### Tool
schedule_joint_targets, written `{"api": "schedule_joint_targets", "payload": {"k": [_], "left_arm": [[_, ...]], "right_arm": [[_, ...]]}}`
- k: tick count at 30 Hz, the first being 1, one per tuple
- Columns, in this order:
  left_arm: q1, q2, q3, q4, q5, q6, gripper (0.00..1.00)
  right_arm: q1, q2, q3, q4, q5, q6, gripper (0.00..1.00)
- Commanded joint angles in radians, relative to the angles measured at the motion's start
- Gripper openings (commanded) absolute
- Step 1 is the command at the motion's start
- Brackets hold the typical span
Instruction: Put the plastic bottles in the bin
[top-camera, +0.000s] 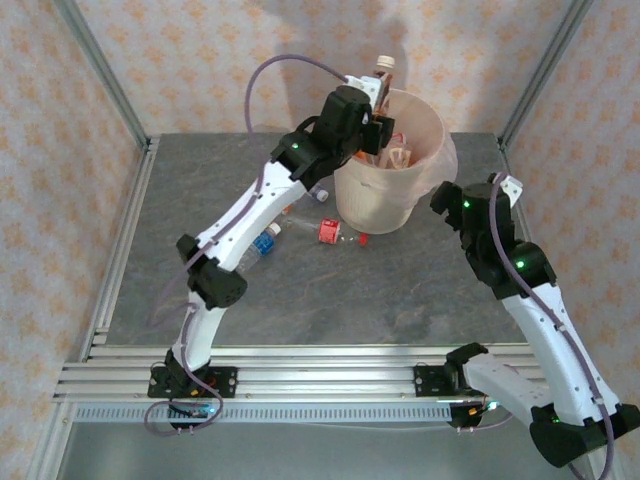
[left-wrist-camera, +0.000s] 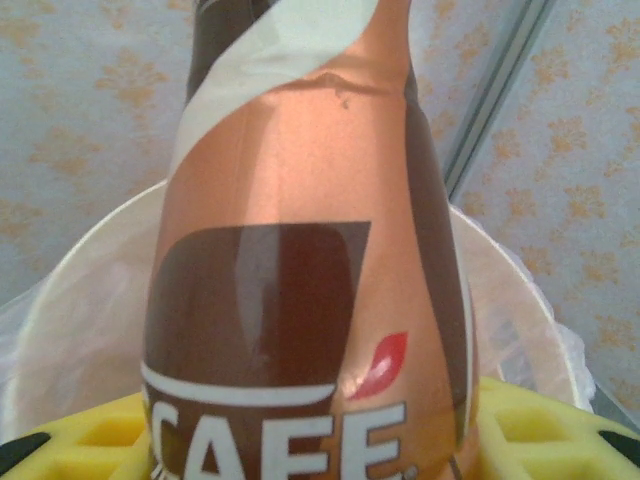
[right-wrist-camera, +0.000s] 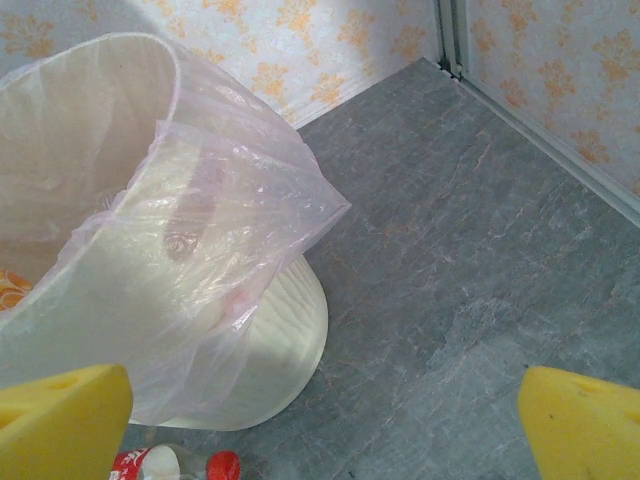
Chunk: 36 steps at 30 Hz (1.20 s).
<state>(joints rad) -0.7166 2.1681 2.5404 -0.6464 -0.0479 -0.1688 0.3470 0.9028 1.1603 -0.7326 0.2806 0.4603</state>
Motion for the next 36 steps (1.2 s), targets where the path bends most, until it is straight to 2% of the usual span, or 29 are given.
{"api": "schedule_joint_targets", "payload": {"k": [1,8,17,22,29,36], "left_arm": [[-0.001,0.048,0.114,-0.023,0.04,0.028,0.44],[0.0,0.127,0.12,0.053,0.08,0.038,0.49],[0.002,0.184,0.125,0.06,0.12,0.051,0.61],[0.005,0.204,0.131,0.057,0.146,0.041,0.63],[0.005,0.229,0.148,0.062,0.166,0.026,0.81],[0.006,0.221,0.176,0.052,0.143,0.027,0.82]], "right_arm": [[0.007,-0.021,0.003,-0.003,0.025,0.006,0.99],[0.006,-0.044,-0.005,-0.004,0.036,0.015,0.99],[0.006,-0.042,-0.008,-0.001,0.033,0.014,0.99],[0.006,-0.038,-0.007,0.002,0.038,0.012,0.99],[0.006,-0.03,-0.004,-0.005,0.046,0.006,0.99],[0.006,-0.031,0.005,-0.009,0.047,0.0,0.99]]}}
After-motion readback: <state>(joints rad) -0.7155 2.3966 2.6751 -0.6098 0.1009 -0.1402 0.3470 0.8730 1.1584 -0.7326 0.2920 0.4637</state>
